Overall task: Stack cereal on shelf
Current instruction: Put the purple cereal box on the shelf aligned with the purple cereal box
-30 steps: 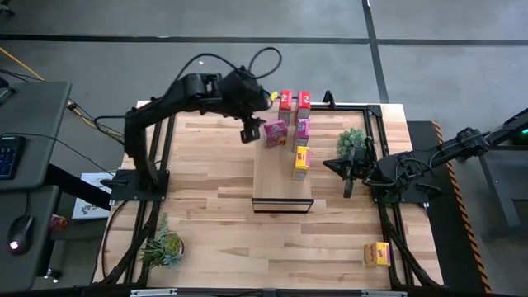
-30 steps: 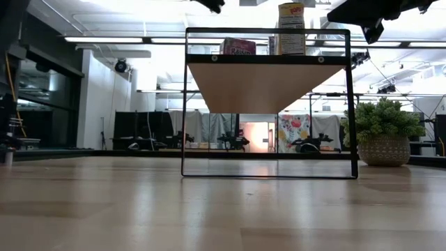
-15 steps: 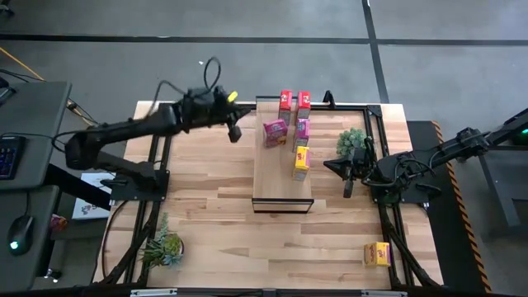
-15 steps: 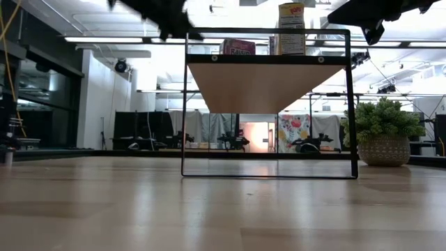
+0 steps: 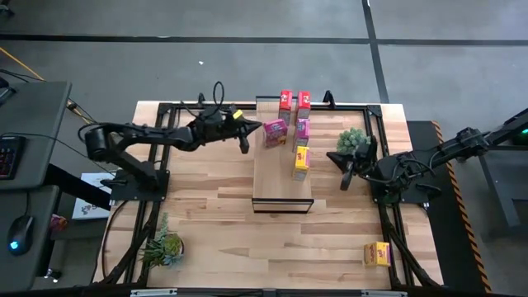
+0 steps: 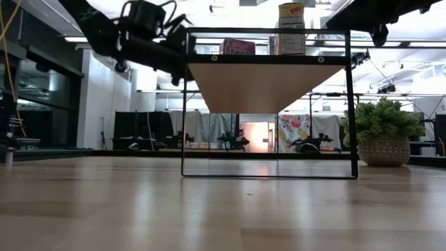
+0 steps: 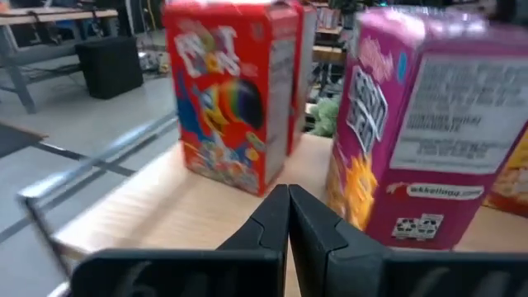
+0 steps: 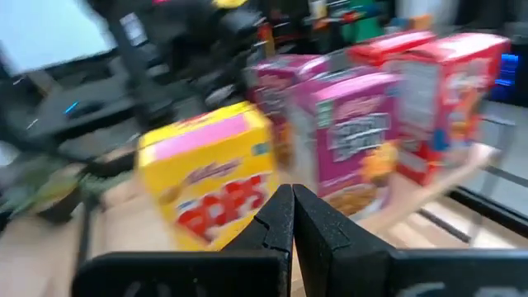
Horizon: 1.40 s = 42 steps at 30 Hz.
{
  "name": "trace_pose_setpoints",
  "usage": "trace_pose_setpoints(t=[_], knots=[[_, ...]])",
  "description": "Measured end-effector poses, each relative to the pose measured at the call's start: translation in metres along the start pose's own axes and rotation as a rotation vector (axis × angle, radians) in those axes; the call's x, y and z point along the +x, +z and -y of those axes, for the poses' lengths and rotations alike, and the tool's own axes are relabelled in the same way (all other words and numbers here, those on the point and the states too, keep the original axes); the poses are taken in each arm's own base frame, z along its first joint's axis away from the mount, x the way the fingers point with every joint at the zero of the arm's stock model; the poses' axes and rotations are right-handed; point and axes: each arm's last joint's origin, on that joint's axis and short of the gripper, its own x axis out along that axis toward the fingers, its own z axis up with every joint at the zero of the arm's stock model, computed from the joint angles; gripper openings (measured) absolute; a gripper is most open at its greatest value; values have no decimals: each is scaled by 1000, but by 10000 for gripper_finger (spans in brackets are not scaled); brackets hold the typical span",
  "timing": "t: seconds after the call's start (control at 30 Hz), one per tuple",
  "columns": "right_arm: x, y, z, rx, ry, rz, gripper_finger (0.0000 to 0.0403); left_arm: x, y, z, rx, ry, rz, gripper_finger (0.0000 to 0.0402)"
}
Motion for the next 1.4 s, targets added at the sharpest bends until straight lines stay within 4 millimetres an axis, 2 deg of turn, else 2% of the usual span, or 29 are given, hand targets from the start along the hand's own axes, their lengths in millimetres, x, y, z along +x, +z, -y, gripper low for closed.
trace_pose_setpoints(t=[0.27, 0.57, 0.87, 1.27, 1.4], knots=[[0, 2, 4, 69, -143, 60, 0, 10, -12, 5, -50, -8, -2, 0], [0, 2, 4, 84, -152, 66, 0, 9, -10, 38, -90, -90, 3, 0], [-1, 3, 5, 89, -188, 86, 0, 6, -11, 64, -99, -50, 7, 0], [-1, 3, 5, 95, -190, 91, 0, 4, -10, 75, -99, -94, 16, 0], [-1, 3, 5, 104, -189, 92, 0, 0, -6, 77, -25, -170, 19, 0]])
